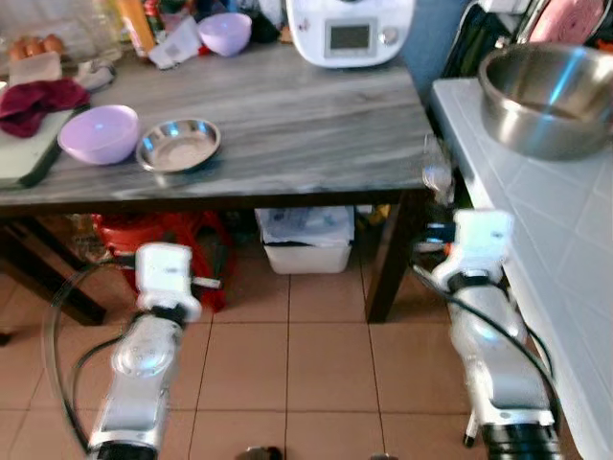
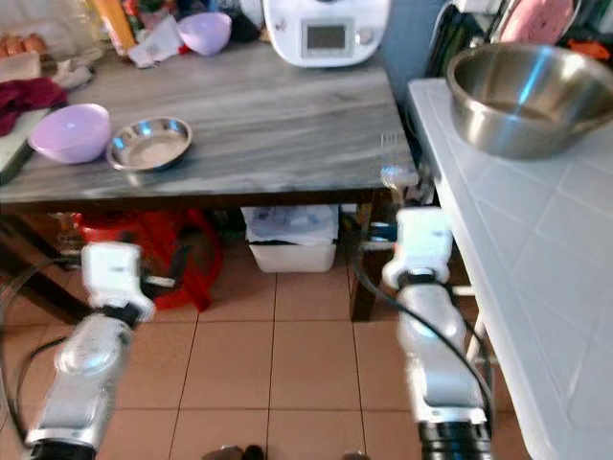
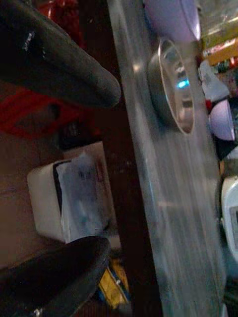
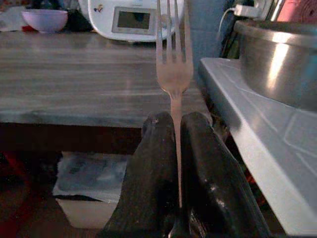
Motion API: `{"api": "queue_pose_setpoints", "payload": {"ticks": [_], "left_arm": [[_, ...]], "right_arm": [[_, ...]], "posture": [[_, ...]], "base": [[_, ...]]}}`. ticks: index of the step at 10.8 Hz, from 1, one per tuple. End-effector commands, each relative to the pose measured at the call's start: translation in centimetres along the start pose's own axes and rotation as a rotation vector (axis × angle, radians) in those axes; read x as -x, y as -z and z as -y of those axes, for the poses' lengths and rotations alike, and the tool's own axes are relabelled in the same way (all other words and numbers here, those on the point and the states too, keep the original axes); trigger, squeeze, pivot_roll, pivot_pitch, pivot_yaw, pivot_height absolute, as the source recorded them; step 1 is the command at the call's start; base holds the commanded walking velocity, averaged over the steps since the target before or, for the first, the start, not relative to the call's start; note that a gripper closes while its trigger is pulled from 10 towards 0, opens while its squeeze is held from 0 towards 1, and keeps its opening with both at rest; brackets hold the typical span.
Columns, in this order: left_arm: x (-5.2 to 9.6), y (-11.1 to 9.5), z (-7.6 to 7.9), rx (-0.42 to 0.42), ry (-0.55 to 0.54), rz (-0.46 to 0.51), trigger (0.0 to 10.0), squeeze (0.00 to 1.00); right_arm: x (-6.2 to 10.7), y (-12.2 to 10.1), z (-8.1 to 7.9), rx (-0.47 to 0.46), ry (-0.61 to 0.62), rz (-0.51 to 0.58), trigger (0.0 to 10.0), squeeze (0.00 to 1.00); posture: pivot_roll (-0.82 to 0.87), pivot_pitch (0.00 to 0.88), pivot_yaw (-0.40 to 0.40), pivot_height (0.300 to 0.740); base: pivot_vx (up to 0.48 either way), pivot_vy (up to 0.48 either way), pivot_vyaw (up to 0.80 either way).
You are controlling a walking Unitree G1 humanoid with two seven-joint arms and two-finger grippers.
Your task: Setting the table
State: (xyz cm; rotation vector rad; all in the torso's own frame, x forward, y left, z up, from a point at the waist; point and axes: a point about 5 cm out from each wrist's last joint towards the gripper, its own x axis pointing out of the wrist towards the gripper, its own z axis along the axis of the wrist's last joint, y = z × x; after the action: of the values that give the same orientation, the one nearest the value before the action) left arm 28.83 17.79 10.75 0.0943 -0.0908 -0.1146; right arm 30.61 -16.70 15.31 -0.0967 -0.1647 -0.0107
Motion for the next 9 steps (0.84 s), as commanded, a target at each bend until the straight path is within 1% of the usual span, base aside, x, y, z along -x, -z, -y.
{"api": "queue_pose_setpoints", "payload": {"ticks": [1,6,9], "left_arm": [[0.29,-0.02,-0.64,-0.007,-0.018,-0.007,10.0,0.0],[0.03,-0.22,-0.52,-0.014,0.005,-0.004,10.0,0.0],[0.17,-0.26,-0.36,-0.012,0.007,-0.003,10.0,0.0]], "right_arm": [[-0.03,-0.22,-0.49,-0.009,-0.016,0.011,10.0,0.0],[0.05,-0.11,-0.65,-0.018,-0.008,0.013,10.0,0.0],[0.02,-0.01,-0.84,-0.022,-0.011,0.011,10.0,0.0]], "posture": [[-0.06,0.138,0.049,0.74],[-0.06,0.136,0.062,0.74],[-0.05,0.136,0.061,0.74]], "base": [[0.0,0.386,0.0],[0.0,0.464,0.0],[0.0,0.48,0.0]]}}
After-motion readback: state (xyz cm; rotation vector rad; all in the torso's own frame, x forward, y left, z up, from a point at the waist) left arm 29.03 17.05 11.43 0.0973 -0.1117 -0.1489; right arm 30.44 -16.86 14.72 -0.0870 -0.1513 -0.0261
